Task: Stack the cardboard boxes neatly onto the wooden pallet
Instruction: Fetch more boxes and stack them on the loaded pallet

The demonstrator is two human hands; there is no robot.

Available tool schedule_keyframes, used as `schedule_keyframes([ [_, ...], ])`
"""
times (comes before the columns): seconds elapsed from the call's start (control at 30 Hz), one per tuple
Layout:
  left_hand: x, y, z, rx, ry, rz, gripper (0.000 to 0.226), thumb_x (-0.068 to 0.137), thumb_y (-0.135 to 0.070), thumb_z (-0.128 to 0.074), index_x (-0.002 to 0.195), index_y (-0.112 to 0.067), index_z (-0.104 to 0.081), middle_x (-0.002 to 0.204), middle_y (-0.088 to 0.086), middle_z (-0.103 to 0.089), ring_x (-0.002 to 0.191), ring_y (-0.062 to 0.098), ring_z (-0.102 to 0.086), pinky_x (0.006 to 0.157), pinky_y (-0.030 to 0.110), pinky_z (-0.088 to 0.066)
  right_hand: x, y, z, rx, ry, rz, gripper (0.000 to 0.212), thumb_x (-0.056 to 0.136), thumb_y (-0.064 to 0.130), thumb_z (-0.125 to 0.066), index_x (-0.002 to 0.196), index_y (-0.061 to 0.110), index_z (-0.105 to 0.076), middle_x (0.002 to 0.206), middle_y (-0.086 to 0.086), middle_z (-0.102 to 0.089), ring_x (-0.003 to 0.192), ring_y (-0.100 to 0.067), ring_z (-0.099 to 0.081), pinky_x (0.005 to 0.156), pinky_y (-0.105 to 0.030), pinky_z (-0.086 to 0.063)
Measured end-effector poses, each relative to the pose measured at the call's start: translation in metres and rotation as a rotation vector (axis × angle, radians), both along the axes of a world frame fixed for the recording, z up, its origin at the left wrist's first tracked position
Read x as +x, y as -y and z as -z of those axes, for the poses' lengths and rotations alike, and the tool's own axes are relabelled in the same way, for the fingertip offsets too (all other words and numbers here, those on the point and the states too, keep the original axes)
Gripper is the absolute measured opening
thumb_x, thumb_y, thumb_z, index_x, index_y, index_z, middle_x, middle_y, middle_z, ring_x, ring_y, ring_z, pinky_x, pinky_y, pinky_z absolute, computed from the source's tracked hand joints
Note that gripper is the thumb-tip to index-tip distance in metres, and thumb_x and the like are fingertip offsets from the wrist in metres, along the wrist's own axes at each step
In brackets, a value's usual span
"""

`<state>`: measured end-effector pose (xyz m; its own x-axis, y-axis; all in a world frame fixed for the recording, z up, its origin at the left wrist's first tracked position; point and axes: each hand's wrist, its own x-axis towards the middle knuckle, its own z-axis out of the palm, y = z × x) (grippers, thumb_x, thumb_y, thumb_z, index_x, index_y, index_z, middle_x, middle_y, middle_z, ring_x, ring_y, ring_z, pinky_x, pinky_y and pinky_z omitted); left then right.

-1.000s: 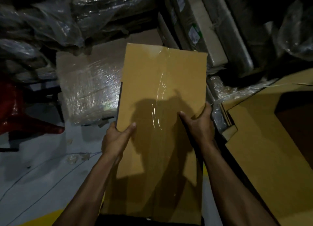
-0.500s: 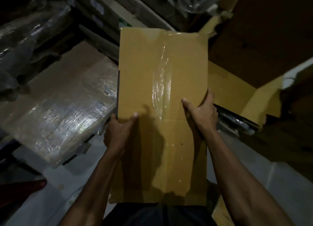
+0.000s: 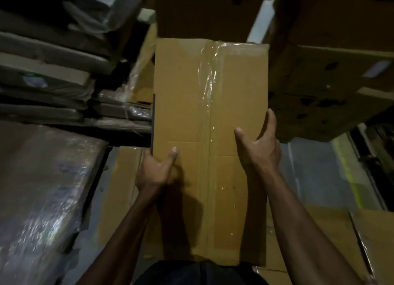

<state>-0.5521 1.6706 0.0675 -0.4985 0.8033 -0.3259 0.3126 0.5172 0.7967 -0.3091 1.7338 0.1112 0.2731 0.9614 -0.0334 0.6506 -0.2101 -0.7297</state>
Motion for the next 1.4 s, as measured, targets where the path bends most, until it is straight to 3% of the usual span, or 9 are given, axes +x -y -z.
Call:
schedule_keyframes([
  [0.4,0.161,-0.096,-0.008,0.064,-0.051,0.482,0.076,0.079,-0.075,-0.056,0.139,-0.030,-0.042,0.126,-0.004,-0.060,0.115,0.025,-0.058,0.099,0.045,-0.045,0.164,0.012,0.004,0.034,-0.075,0.449,0.097,0.081,0.063,-0.068,0.155,0.039,-0.010,0.150,-0.004,-0.045,0.131,-0.034,-0.049,0.105,-0.056,-0.042],
  [0.6,0.222,-0.150,-0.010,0.073,-0.112,0.788,0.090,0.078,-0.079,-0.048,0.151,-0.048,-0.005,0.148,0.001,-0.046,0.131,0.036,-0.046,0.108,0.058,-0.034,0.213,0.007,0.009,0.025,-0.100,0.660,0.095,0.084,0.055,-0.070,0.156,0.036,-0.012,0.146,-0.004,-0.049,0.130,-0.033,-0.049,0.103,-0.047,-0.040],
  [0.73,0.263,-0.196,-0.004,0.081,-0.155,0.960,0.090,0.087,-0.069,-0.051,0.152,-0.049,0.007,0.154,0.003,-0.040,0.135,0.036,-0.043,0.109,0.053,-0.031,0.237,-0.009,0.016,0.021,-0.109,0.807,0.094,0.084,0.054,-0.071,0.156,0.038,-0.013,0.148,-0.005,-0.048,0.132,-0.034,-0.047,0.105,-0.049,-0.038],
  [0.9,0.313,-0.283,0.005,0.040,-0.071,1.199,0.096,0.074,-0.081,-0.044,0.149,-0.052,0.006,0.154,0.001,-0.038,0.133,0.034,-0.045,0.107,0.055,-0.037,0.259,-0.051,0.018,0.004,-0.105,1.020,0.094,0.085,0.049,-0.072,0.157,0.036,-0.013,0.148,-0.008,-0.047,0.132,-0.035,-0.046,0.102,-0.045,-0.038],
  [1.0,0.339,-0.326,0.003,0.056,-0.075,1.307,0.092,0.084,-0.074,-0.049,0.153,-0.046,0.005,0.148,0.001,-0.046,0.128,0.033,-0.050,0.104,0.046,-0.040,0.266,-0.075,0.013,-0.022,-0.105,1.138,0.095,0.085,0.051,-0.071,0.157,0.037,-0.011,0.151,-0.009,-0.044,0.134,-0.036,-0.043,0.105,-0.045,-0.034],
  [1.07,0.352,-0.350,0.002,0.091,-0.089,1.386,0.090,0.083,-0.077,-0.046,0.150,-0.050,0.007,0.144,0.003,-0.051,0.124,0.034,-0.053,0.105,0.051,-0.039,0.269,-0.087,0.007,-0.014,-0.109,1.211,0.095,0.085,0.052,-0.071,0.157,0.037,-0.011,0.153,-0.008,-0.042,0.137,-0.036,-0.040,0.107,-0.046,-0.033],
  [1.2,0.377,-0.380,-0.001,0.080,-0.016,1.485,0.088,0.080,-0.078,-0.048,0.147,-0.057,0.004,0.149,0.003,-0.046,0.126,0.034,-0.051,0.104,0.050,-0.043,0.274,-0.098,-0.001,-0.027,-0.124,1.311,0.094,0.086,0.052,-0.070,0.157,0.038,-0.011,0.153,-0.009,-0.042,0.137,-0.037,-0.039,0.105,-0.045,-0.034],
  [1.33,0.407,-0.390,-0.005,0.090,-0.033,1.551,0.094,0.073,-0.082,-0.046,0.148,-0.056,0.003,0.149,0.001,-0.045,0.124,0.034,-0.052,0.103,0.048,-0.043,0.283,-0.101,-0.004,-0.029,-0.121,1.382,0.093,0.087,0.052,-0.070,0.158,0.037,-0.011,0.155,-0.009,-0.038,0.139,-0.037,-0.037,0.108,-0.047,-0.033],
  [1.4,0.426,-0.392,-0.005,0.083,0.028,1.581,0.093,0.080,-0.073,-0.053,0.152,-0.049,-0.001,0.151,0.001,-0.043,0.126,0.032,-0.050,0.105,0.045,-0.041,0.293,-0.099,-0.003,-0.023,-0.117,1.420,0.093,0.087,0.052,-0.069,0.158,0.037,-0.011,0.156,-0.009,-0.038,0.140,-0.037,-0.037,0.109,-0.048,-0.032],
])
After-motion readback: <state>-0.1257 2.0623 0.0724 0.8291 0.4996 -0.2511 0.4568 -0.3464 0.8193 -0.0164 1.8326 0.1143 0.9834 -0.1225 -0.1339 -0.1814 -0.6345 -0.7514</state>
